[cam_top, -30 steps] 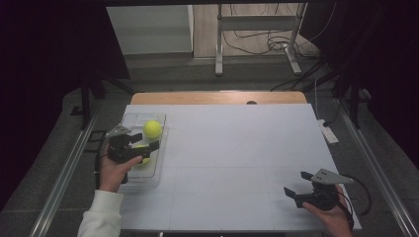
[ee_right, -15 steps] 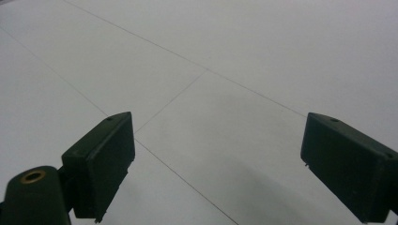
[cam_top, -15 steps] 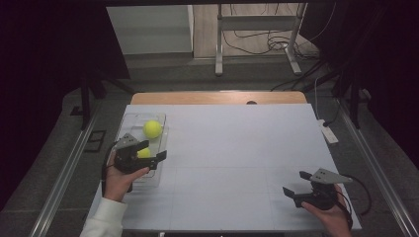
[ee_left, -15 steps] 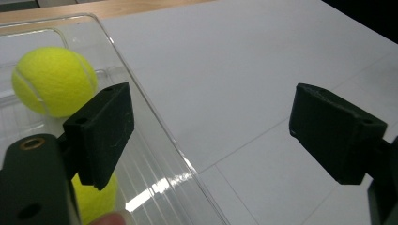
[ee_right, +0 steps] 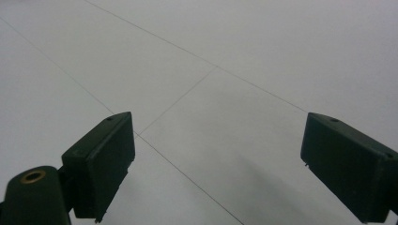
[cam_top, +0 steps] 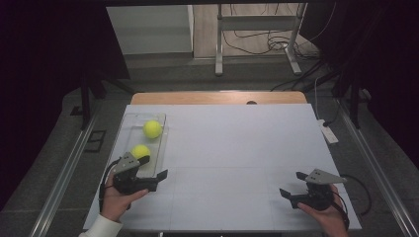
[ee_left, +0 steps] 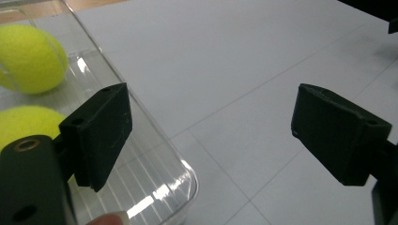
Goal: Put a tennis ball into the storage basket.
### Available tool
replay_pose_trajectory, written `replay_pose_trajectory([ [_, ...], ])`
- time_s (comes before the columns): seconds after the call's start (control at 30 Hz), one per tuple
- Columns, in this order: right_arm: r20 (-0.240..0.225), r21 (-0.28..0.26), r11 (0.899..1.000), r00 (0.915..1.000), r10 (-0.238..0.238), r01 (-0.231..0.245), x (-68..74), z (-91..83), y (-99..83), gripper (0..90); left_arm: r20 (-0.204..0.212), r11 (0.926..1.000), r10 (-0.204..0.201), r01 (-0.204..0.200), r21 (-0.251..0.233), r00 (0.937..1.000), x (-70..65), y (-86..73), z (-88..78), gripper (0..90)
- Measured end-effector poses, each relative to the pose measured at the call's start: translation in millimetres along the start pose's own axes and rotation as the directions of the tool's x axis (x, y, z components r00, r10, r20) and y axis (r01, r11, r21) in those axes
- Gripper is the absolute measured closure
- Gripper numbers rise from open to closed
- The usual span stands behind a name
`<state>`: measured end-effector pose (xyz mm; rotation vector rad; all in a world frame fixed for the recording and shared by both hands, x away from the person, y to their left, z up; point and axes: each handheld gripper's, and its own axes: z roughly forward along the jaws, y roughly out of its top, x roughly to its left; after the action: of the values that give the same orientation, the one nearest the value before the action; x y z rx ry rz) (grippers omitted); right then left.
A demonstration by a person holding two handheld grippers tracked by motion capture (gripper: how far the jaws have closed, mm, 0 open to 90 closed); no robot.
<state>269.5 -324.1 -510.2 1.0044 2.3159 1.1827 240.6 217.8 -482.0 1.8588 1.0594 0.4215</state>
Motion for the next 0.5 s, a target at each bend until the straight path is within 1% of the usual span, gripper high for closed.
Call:
replay_pose_trajectory([
  [0.13,-0.004,-0.003,1.0,1.0,-0.005,0.005,3.4,1.1,1.9,10.7,-0.014,0.9999,-0.003,0.003,0.01,0.9999,-2.1,-5.8,-1.2,13.2],
  [0.23,-0.004,-0.004,1.0,1.0,-0.005,0.005,4.1,1.0,2.1,10.7,-0.01,0.9999,0.001,-0.001,0.012,1.0,-4.0,-9.3,-1.4,13.1],
  [0.33,-0.003,-0.011,1.0,1.0,-0.001,0.001,4.1,0.1,2.9,10.7,-0.005,1.0,0.002,-0.002,0.009,1.0,-5.0,-9.3,0.1,13.2],
  [0.47,-0.033,-0.053,0.998,0.9991,0.028,-0.03,4.4,-3.2,4.9,10.8,-0.001,0.9997,0.015,-0.015,0.018,0.9999,-7.0,-9.5,3.3,13.5],
  [0.5,-0.034,-0.055,0.998,0.9991,0.027,-0.029,4.3,-3.6,5.4,10.8,-0.001,0.9997,0.017,-0.017,0.02,0.9999,-7.3,-9.4,4.0,13.8],
])
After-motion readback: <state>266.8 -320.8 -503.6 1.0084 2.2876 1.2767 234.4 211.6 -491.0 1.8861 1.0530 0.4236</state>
